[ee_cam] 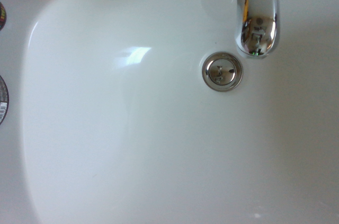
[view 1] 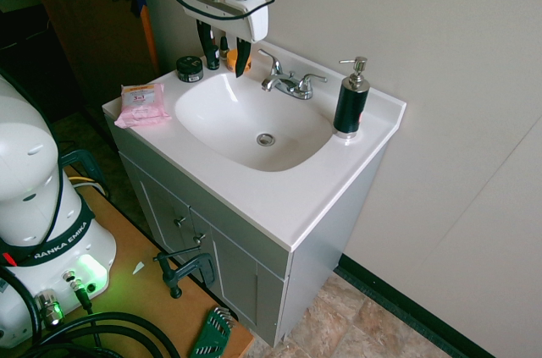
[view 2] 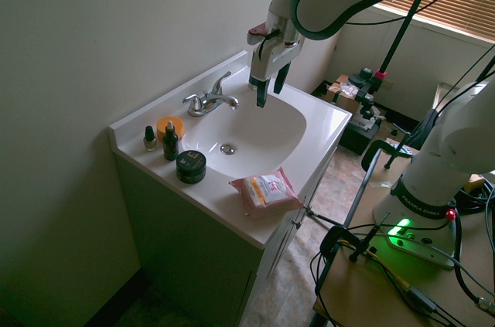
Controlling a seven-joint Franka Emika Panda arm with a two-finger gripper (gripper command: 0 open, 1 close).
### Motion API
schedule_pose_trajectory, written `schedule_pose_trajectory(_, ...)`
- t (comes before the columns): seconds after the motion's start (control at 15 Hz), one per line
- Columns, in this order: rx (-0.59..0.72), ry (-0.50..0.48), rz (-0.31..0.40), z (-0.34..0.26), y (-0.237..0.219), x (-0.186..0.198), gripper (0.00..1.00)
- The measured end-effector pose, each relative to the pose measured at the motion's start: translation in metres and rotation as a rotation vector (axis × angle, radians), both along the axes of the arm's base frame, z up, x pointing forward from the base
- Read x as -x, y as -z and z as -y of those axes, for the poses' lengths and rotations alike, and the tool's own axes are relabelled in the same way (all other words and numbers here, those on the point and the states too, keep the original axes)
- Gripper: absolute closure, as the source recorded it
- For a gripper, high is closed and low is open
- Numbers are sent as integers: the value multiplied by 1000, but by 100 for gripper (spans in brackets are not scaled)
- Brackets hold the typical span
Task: Sanitize yourself
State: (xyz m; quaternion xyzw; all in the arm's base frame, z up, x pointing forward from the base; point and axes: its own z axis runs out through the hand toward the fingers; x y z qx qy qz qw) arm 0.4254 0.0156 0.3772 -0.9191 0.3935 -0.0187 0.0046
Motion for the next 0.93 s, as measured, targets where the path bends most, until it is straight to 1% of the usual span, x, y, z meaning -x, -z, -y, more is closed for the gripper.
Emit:
schedule_pose_trajectory(0.13, -10, 9, -2, 0, 1, 0, 0)
schedule_pose_trajectory(0.27, -4, 23, 12, 7, -5, -5, 0)
schedule_pose_trajectory(0.33, 7, 36, 33, 17, -15, -13, 100)
schedule_pose_trajectory(0.47, 35, 76, 85, 49, -41, -40, 100)
schedule_pose_trajectory(0.6, 40, 128, 110, 81, -64, -69, 100)
schedule_pose_trajectory(0.8, 39, 175, 129, 111, -86, -101, 100)
schedule_pose_trajectory(0.93, 41, 196, 134, 125, -89, -114, 100)
